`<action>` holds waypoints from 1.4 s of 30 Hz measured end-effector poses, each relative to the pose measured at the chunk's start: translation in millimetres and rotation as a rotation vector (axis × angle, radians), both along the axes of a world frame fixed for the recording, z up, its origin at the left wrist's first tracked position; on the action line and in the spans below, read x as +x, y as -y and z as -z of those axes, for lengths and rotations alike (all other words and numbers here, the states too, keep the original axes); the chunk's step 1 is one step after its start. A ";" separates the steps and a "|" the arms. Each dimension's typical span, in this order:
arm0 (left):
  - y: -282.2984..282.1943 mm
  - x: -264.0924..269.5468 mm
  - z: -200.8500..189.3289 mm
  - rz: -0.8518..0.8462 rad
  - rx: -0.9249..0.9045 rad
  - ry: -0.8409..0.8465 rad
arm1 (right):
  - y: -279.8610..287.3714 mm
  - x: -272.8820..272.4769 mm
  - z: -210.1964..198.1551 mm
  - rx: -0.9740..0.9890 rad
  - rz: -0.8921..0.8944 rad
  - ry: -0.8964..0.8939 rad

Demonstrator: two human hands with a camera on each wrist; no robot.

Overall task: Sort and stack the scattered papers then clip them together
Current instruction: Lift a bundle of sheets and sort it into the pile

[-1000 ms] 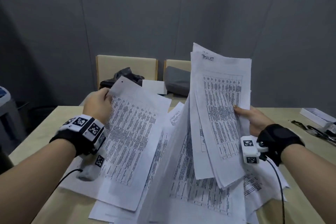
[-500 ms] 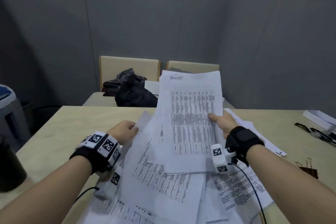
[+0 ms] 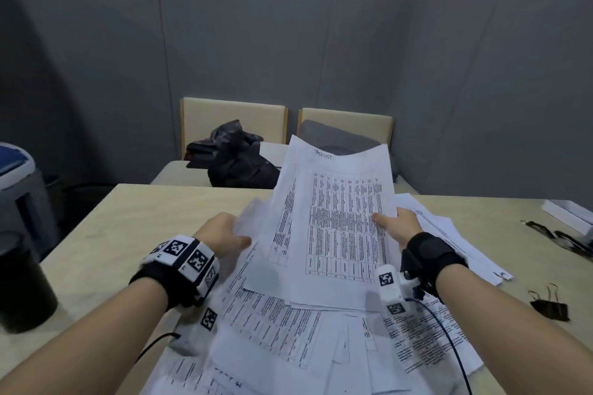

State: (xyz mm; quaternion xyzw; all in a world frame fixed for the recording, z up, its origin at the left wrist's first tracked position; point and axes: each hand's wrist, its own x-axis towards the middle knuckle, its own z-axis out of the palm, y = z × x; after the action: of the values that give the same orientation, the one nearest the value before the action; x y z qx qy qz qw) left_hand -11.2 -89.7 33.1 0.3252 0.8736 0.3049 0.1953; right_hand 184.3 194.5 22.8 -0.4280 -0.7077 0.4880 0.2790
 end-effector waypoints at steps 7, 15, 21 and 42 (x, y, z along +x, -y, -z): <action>12.6 -17.0 9.9 -0.066 -0.066 0.065 | -15.4 27.8 7.8 -0.142 -0.009 0.151; 15.7 -14.0 27.7 -0.032 -0.182 0.138 | -6.9 6.1 27.9 -0.167 -0.173 0.495; 11.4 0.6 22.8 -0.068 -0.052 0.220 | 14.8 -21.6 22.9 -0.425 -0.225 0.415; 4.9 7.8 20.7 -0.110 0.422 0.540 | 13.3 3.7 10.6 -0.360 -0.062 -0.339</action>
State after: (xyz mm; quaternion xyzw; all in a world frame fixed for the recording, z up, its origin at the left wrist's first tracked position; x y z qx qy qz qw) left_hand -3.4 -94.7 12.4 0.2186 0.7242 0.5639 0.3313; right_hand 187.9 181.2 12.2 -0.3610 -0.5652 0.6793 0.2980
